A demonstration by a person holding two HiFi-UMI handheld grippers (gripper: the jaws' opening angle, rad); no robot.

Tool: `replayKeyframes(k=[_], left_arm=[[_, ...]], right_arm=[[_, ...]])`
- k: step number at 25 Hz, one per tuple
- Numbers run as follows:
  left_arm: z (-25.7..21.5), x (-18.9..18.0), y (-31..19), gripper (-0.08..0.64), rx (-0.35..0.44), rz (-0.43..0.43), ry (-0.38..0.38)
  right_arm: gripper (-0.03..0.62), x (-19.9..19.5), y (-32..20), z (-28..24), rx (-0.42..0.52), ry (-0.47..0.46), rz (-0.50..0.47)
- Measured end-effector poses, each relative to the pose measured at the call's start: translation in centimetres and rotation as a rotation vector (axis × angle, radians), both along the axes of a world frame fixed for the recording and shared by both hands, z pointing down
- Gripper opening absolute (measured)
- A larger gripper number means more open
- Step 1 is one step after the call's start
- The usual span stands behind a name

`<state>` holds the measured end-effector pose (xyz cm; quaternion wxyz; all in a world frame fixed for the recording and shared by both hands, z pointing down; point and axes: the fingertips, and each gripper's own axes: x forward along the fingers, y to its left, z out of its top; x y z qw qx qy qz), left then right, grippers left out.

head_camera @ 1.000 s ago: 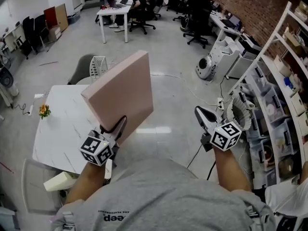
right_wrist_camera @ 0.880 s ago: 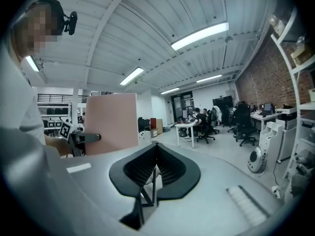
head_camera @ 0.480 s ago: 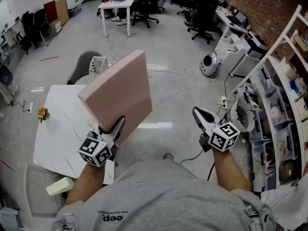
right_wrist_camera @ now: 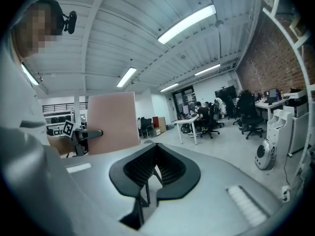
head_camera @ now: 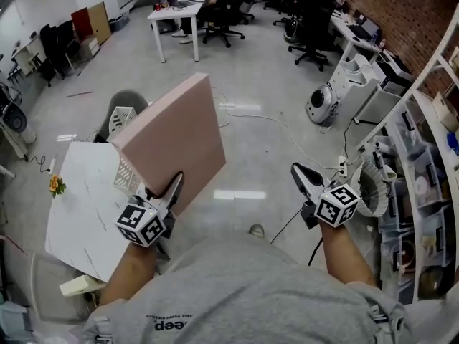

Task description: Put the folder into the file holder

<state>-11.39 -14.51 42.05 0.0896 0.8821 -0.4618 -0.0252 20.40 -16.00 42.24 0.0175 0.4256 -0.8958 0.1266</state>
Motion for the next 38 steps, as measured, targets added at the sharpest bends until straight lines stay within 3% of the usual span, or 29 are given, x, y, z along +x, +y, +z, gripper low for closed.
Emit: replayKeyframes(k=[7,13,21,27,33,38], left_arm=[[-1.6,8.3,-8.5,0.204,0.004,-0.052,0.047],[-2.4,11.5,-12.4,0.204,0.020,-0.082,0.018],[-1.9,10.6,-17.0,0.204,-0.005,-0.085,0.013],[-2.2,7.7,-21.3,0.204,0.011,-0.002,0.019],[-2.8,7.9,-24.4,0.204,0.025,0.079,0.023],[-4.4,6.4,-24.8,0.202,0.049,0.051,0.019]], right_arm=[[0.003,7.8,-10.0,-2.3,0.046,-0.004,-0.057],[0.003,10.3,-15.5,-2.3,0.051,-0.017,-0.109],[0.003,8.9,-20.3,-1.5,0.025,-0.034,-0.110],[0.004,5.1,-22.4,-1.9,0.030,-0.022,-0.042],[0.005,5.0,-23.5,-2.0,0.029,-0.020,0.024],[0.003,3.8,-25.9,-2.3,0.024,0.005,-0.006]])
